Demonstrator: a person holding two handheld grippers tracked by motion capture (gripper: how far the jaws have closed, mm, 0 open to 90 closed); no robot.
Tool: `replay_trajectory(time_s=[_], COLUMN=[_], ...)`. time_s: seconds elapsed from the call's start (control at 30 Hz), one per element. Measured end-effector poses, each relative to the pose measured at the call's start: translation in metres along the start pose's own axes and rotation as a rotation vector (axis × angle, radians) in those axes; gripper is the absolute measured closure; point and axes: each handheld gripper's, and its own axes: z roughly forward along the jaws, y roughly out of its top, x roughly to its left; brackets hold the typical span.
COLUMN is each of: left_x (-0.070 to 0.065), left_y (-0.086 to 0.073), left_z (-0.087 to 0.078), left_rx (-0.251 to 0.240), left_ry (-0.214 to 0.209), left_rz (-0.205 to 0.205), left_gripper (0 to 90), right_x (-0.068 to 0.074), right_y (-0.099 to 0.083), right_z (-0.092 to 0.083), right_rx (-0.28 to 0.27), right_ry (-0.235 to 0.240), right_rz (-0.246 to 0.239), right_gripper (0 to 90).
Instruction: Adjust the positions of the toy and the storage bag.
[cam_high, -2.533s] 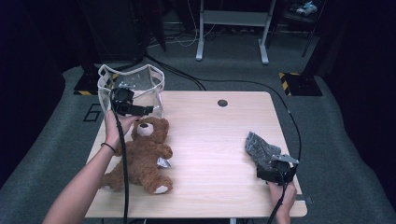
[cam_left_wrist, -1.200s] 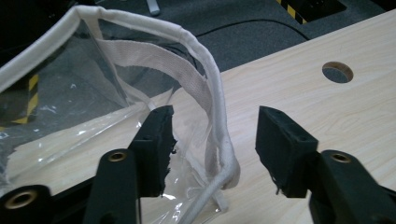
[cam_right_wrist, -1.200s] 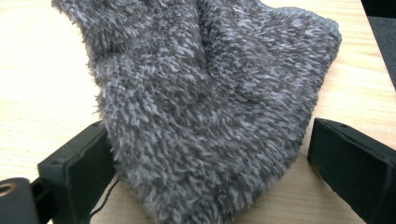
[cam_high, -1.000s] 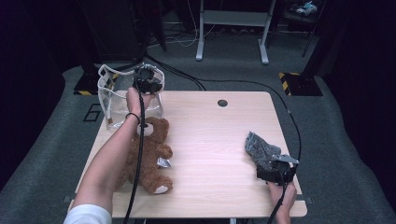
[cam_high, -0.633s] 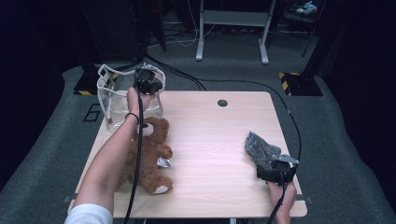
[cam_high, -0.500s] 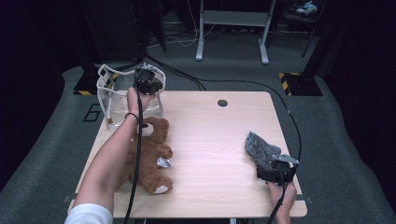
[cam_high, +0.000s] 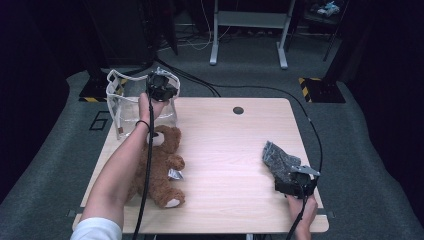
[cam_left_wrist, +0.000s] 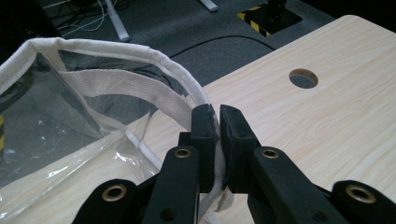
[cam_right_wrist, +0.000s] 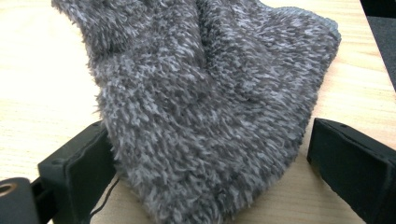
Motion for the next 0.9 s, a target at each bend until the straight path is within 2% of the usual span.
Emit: replay_trajectory(time_s=[0.4, 0.7, 0.73, 0.8, 0.9], left_x=[-0.012, -0.024, -0.026, -0.029, -0.034], left_y=[0.005, 0.011, 0.011, 0.012, 0.013], left_z=[0.006, 0.011, 0.012, 0.012, 0.014], left_rx=[-0.009, -0.004, -0.011, -0.006, -0.016], left_ry=[-0.022, -0.054, -0.054, -0.06, -0.071], left_rz=[0.009, 0.043, 0.036, 0.052, 0.052], left_gripper=[84.3, 84.2, 84.2, 84.2, 84.2], right_x=[0.0, 0.0, 0.0, 0.0, 0.0], right_y=[0.0, 0.0, 0.0, 0.0, 0.0], right_z=[0.0, 0.0, 0.0, 0.0, 0.0], right_rx=[-0.002, -0.003, -0.002, -0.002, -0.002], right_ry=[0.0, 0.0, 0.001, 0.001, 0.001], right_rz=[0.003, 0.002, 0.001, 0.0, 0.0], right_gripper=[3.2, 3.2, 3.2, 3.2, 3.3])
